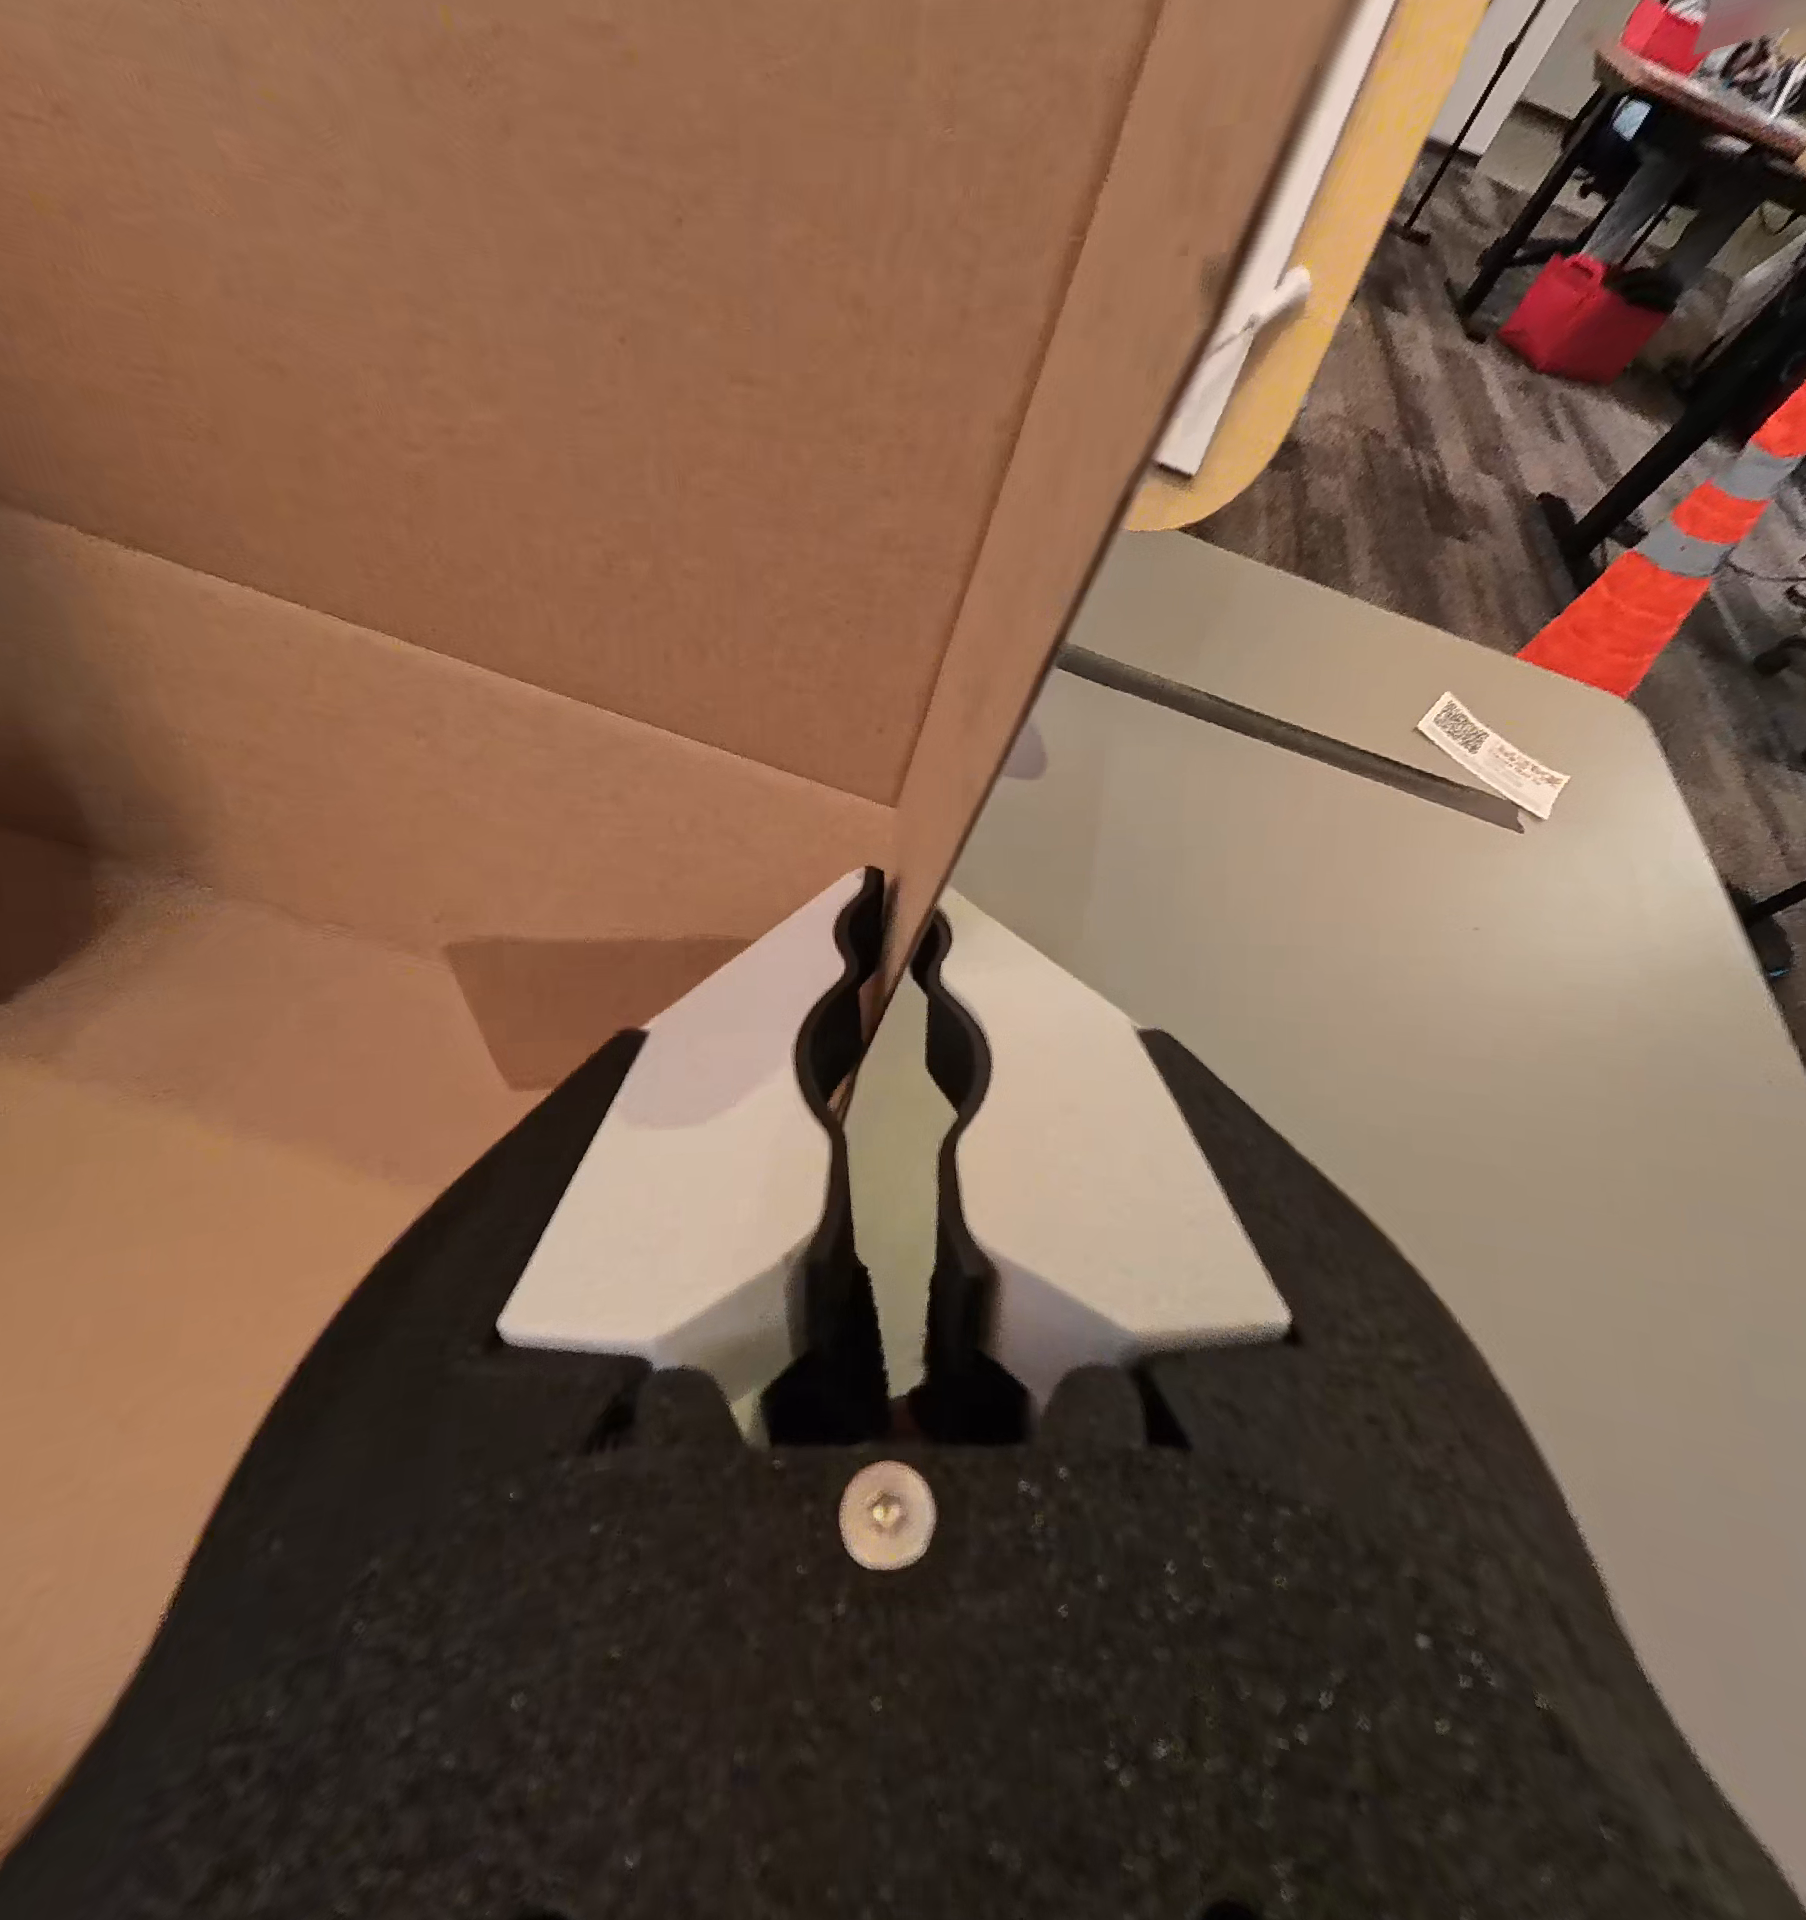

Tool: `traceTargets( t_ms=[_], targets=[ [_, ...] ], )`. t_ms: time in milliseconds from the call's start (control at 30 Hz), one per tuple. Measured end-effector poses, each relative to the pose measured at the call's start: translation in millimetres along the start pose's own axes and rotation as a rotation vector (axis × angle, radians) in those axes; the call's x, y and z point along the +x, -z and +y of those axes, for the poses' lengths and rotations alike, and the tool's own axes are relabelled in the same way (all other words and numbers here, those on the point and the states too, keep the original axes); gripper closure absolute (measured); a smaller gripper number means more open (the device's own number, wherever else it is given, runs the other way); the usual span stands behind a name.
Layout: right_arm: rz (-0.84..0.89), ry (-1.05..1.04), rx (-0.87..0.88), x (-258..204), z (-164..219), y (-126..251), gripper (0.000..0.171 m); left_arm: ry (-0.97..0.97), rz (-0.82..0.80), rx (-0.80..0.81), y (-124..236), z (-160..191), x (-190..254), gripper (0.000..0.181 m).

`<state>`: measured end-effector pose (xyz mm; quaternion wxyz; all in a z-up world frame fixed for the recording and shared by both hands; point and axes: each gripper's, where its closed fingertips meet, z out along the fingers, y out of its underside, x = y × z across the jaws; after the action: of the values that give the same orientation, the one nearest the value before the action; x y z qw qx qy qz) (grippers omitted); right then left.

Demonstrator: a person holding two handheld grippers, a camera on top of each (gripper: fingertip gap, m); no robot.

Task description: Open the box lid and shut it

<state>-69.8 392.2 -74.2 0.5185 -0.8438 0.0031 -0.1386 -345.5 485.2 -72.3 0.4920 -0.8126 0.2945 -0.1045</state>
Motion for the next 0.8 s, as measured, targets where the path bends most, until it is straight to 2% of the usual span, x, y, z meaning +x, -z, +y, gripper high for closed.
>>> traceTargets(
  t_ms=[367, 533, 700, 800],
  targets=[
    [0.019, 0.012, 0.143, 1, -2, 8, 0.166, -0.028, 0.028, 0.057, 17, 9, 3, 0.175],
    [-0.031, -0.088, 0.154, 5, 5, 12, 0.150, 0.010, 0.074, 0.086, 28, 4, 8, 0.158],
    [-0.114, -0.166, 0.178, 9, 9, 27, 0.143, 0.111, 0.176, 0.137, 59, -6, 13, 0.151],
    [-0.173, -0.191, 0.231, 11, 9, 55, 0.140, 0.131, 0.206, 0.167, 89, 1, 12, 0.151]
  ],
)
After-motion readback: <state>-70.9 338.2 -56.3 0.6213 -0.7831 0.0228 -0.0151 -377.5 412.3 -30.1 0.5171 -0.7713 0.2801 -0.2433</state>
